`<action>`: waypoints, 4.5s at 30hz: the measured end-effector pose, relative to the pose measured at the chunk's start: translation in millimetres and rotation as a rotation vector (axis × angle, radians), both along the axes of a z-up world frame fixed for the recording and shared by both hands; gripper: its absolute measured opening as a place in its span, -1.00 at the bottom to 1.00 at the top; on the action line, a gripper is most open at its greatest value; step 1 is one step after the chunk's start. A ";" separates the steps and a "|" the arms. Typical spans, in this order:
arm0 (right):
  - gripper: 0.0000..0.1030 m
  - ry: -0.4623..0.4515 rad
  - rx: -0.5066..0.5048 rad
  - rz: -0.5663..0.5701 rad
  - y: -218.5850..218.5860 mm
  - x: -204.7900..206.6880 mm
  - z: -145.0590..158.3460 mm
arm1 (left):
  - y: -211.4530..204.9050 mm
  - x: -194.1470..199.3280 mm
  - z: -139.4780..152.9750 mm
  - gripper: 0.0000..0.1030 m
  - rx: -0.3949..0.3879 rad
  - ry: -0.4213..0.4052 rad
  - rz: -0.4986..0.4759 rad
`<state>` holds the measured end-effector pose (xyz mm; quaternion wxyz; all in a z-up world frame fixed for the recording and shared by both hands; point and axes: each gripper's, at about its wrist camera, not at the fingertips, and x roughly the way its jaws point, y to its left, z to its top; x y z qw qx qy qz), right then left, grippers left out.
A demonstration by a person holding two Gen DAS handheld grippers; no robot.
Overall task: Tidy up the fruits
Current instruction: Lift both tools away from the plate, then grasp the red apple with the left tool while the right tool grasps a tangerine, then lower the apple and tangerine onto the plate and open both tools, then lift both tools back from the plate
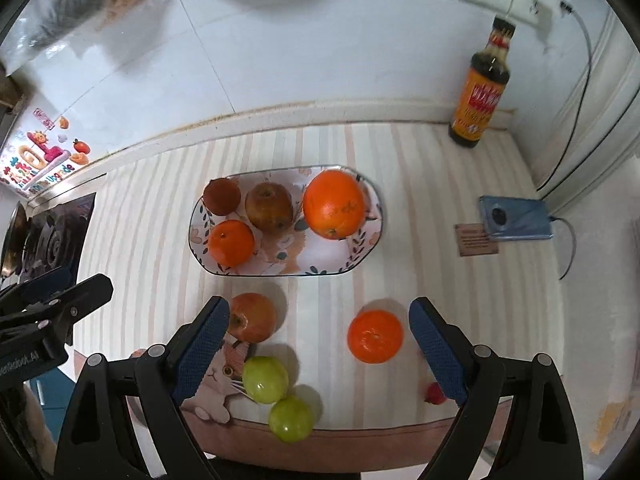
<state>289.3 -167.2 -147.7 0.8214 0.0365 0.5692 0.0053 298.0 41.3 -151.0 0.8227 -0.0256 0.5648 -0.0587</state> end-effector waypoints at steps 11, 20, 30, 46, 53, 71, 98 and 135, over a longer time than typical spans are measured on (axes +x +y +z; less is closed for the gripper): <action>0.82 -0.074 0.028 0.004 -2.1 -43.7 45.1 | -9.4 -39.3 35.8 0.72 -0.020 -0.066 -0.023; 0.82 -0.100 0.099 0.001 -10.7 -57.6 63.4 | -18.2 -48.8 38.0 0.72 -0.019 -0.066 0.002; 0.91 0.030 0.124 -0.013 -51.4 -25.1 -1.3 | -28.5 -18.7 -24.3 0.96 0.052 0.049 0.088; 0.89 0.343 0.191 -0.105 -94.7 15.6 -176.6 | -71.1 41.3 -170.4 0.96 0.087 0.374 0.046; 0.77 0.373 0.227 -0.128 -90.6 19.7 -195.5 | -78.4 48.4 -195.9 0.82 0.070 0.416 0.002; 0.35 0.409 0.171 0.047 -27.6 13.7 -203.8 | -41.1 16.7 -184.3 0.25 0.103 0.366 0.016; 0.32 0.249 0.273 -0.069 -3.1 100.8 -167.2 | 35.7 152.0 -142.1 0.25 -0.113 0.333 0.197; 0.84 0.101 0.029 0.015 -5.5 58.9 -71.5 | 2.1 52.5 -69.9 0.87 0.048 0.104 0.093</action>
